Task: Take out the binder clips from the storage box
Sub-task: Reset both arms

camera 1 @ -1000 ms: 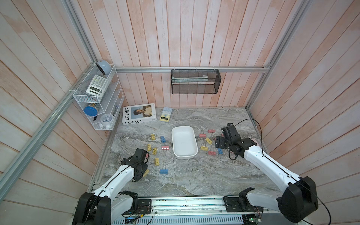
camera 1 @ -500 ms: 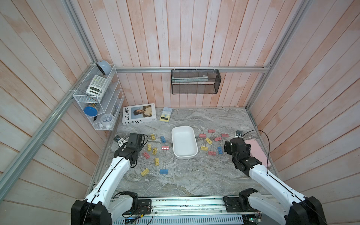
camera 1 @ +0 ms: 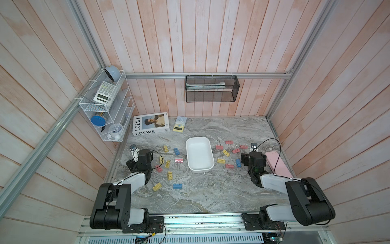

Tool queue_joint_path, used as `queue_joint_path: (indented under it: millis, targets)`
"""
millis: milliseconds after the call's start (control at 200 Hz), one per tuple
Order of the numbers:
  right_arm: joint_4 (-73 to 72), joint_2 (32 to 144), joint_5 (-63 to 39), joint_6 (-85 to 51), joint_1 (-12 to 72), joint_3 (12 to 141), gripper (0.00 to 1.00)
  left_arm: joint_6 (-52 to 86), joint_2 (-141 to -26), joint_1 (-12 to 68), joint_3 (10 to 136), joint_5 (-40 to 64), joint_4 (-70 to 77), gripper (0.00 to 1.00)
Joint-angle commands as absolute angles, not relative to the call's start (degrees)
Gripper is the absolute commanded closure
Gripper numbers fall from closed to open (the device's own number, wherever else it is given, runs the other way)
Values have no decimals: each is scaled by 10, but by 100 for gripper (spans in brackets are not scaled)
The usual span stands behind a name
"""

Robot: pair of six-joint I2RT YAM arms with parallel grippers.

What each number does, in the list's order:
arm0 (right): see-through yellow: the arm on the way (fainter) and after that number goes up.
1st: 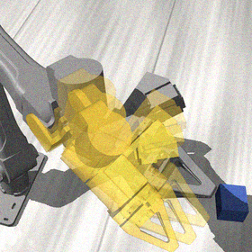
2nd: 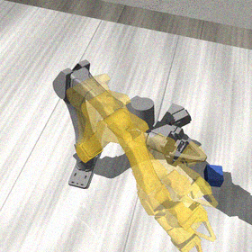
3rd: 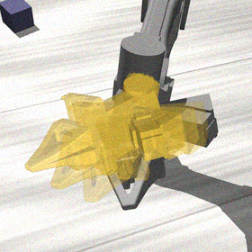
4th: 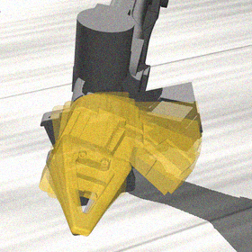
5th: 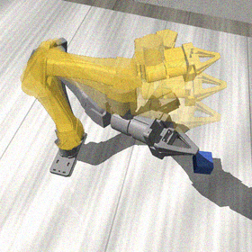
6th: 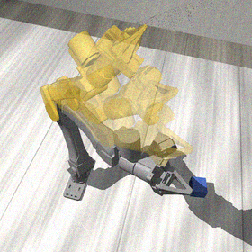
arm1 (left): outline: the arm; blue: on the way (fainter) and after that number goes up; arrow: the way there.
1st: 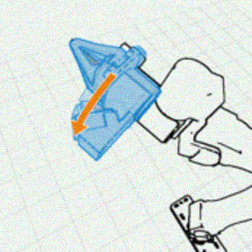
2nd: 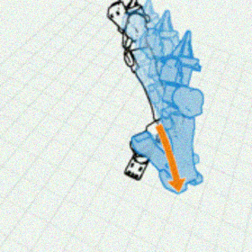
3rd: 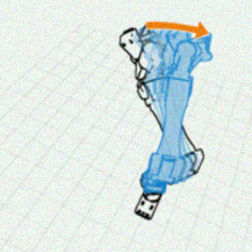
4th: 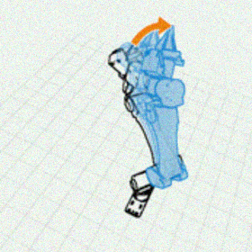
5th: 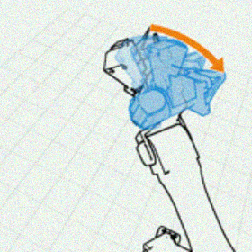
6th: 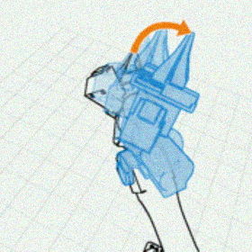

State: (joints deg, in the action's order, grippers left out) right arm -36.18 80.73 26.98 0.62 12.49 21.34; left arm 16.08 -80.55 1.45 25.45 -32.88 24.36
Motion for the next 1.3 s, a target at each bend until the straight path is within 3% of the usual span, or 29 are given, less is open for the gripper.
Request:
queue_joint_path:
  millis: [0, 285, 470, 1290]
  targets:
    - [-449, 834, 223, 48, 112, 228, 2, 95, -834, 8, 245, -262, 423, 0]
    - [-598, 896, 119, 9, 53, 182, 2, 56, -898, 3, 206, -163, 550, 0]
    - [-538, 891, 135, -2, 47, 208, 2, 55, -894, 0, 213, -151, 534, 0]
    - [-527, 891, 116, -12, 33, 216, 2, 54, -893, 1, 213, -152, 531, 0]
